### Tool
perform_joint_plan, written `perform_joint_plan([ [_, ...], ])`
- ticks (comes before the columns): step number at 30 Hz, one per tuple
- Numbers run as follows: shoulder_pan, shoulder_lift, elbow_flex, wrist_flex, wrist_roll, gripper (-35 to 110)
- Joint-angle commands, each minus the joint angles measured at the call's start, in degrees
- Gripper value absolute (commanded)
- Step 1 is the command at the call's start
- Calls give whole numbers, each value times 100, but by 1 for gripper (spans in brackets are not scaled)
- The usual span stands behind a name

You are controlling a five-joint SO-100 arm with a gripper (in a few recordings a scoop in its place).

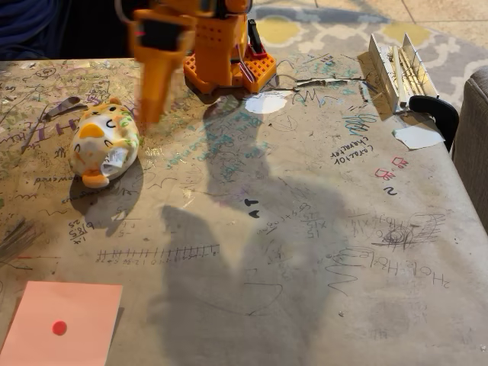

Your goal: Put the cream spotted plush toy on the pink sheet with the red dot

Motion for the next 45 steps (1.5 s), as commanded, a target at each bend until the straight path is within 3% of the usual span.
perform_joint_plan([
  [1, 826, -88, 105, -677, -457, 36],
  [13, 1450, -2224, -1055, -879, -677, 37],
  [23, 1661, -114, 422, 1011, -1863, 38],
  [34, 1652, 53, 562, 483, -1837, 40],
  [45, 1819, -2505, -914, -264, -1758, 38],
])
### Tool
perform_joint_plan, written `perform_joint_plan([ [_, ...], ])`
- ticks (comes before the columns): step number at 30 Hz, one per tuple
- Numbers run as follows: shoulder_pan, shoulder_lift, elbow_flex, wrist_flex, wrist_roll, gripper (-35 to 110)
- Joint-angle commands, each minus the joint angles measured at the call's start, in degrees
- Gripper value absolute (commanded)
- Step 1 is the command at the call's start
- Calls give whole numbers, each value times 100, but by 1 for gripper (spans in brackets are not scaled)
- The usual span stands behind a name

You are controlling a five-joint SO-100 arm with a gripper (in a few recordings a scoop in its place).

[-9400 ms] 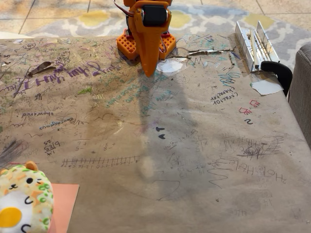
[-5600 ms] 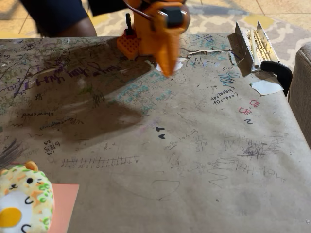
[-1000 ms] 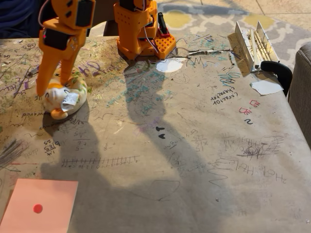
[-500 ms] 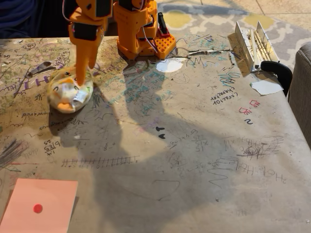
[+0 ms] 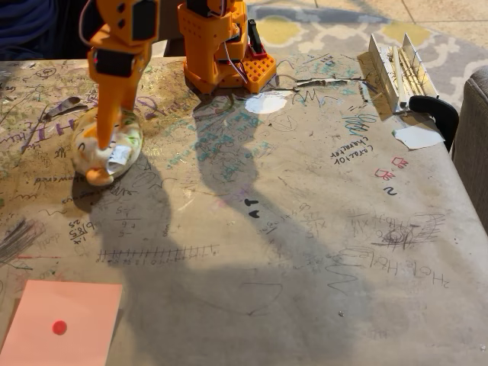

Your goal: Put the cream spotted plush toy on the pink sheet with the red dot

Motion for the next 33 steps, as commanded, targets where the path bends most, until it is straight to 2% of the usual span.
perform_joint_plan([
  [1, 123, -387, -659, 9, -26, 37],
  [4, 0, -501, -721, 62, -53, 35],
  [5, -44, -422, -686, 62, -53, 30],
  [8, -229, -114, -501, -9, 53, 0],
  [12, -694, 554, -202, -123, 272, 0],
  [16, -1441, 1670, -114, -26, 896, 0],
  [21, -2602, 3929, -598, 923, 1986, 0],
  [26, -3744, 5915, -1292, 1740, 2654, 0],
  [33, -4131, 7040, -1934, 2531, 2848, 0],
])
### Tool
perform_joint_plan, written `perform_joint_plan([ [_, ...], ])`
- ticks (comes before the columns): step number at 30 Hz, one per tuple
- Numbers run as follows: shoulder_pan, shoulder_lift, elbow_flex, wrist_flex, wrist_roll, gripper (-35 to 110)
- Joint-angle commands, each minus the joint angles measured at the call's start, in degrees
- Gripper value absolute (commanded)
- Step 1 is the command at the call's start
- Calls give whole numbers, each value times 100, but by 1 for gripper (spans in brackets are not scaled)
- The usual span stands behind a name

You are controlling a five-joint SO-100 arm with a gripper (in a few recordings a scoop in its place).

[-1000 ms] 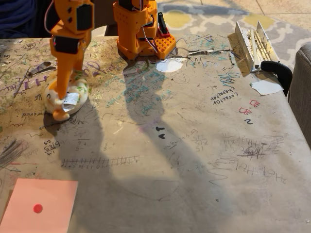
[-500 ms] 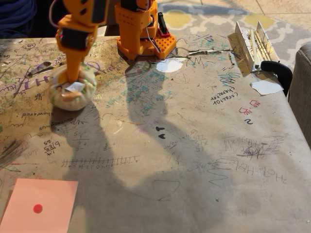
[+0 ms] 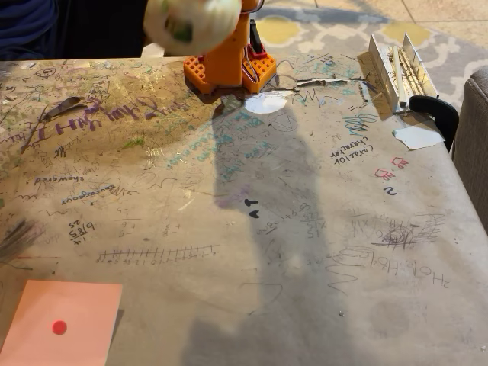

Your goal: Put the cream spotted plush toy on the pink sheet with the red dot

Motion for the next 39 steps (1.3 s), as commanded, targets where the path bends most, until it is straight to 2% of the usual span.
perform_joint_plan([
  [1, 18, 729, -738, 299, -70, 0],
  [8, -149, 1046, -1521, 510, -167, 0],
  [12, 211, 35, -809, -606, -158, 0],
  [14, 606, -1591, -668, -1731, -88, 0],
  [16, 1002, -4887, -1846, -2443, 123, 0],
  [17, 1213, -6829, -3129, -2188, 237, 0],
  [18, 1371, -8622, -4781, -1494, 220, 0],
  [20, 1600, -11329, -8130, 615, 79, 24],
  [21, 1714, -11971, -9000, 1257, -79, 35],
  [22, 1749, -11997, -8965, 1450, -413, 43],
  [23, 1758, -11505, -8183, 1283, -712, 45],
  [26, 1758, -8640, -4368, -756, -1283, 42],
  [28, 1661, -7462, -3111, -1046, -1468, 41],
  [33, 1521, -6064, -1494, -1459, -1582, 40],
  [39, 1248, -5713, -1116, -1415, -1389, 38],
])
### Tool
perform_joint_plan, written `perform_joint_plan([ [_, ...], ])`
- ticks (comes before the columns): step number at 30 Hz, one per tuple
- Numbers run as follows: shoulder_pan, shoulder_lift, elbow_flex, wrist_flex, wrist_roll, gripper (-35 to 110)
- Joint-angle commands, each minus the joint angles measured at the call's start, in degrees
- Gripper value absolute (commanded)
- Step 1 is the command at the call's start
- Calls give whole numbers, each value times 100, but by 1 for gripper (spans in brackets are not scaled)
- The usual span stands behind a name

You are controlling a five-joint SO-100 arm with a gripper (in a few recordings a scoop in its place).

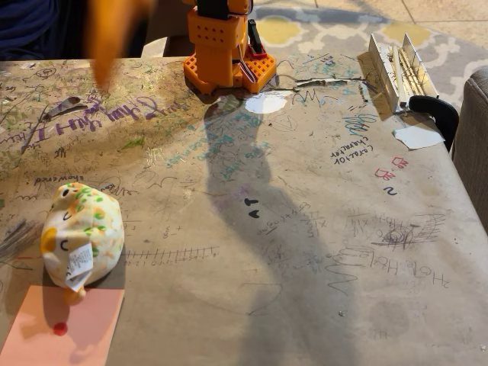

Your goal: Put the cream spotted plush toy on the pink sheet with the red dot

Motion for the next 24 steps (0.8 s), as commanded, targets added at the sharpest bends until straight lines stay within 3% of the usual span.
perform_joint_plan([
  [1, -167, 589, 404, -44, 141, 38],
  [5, -492, 1494, 1362, -501, 158, 25],
  [8, -800, 3085, 2496, -817, 176, 0],
  [10, -1116, 4693, 3322, -747, 123, 0],
  [14, -2021, 7348, 4298, 413, 44, 0],
  [24, -2312, 7321, 5098, 457, 475, 0],
])
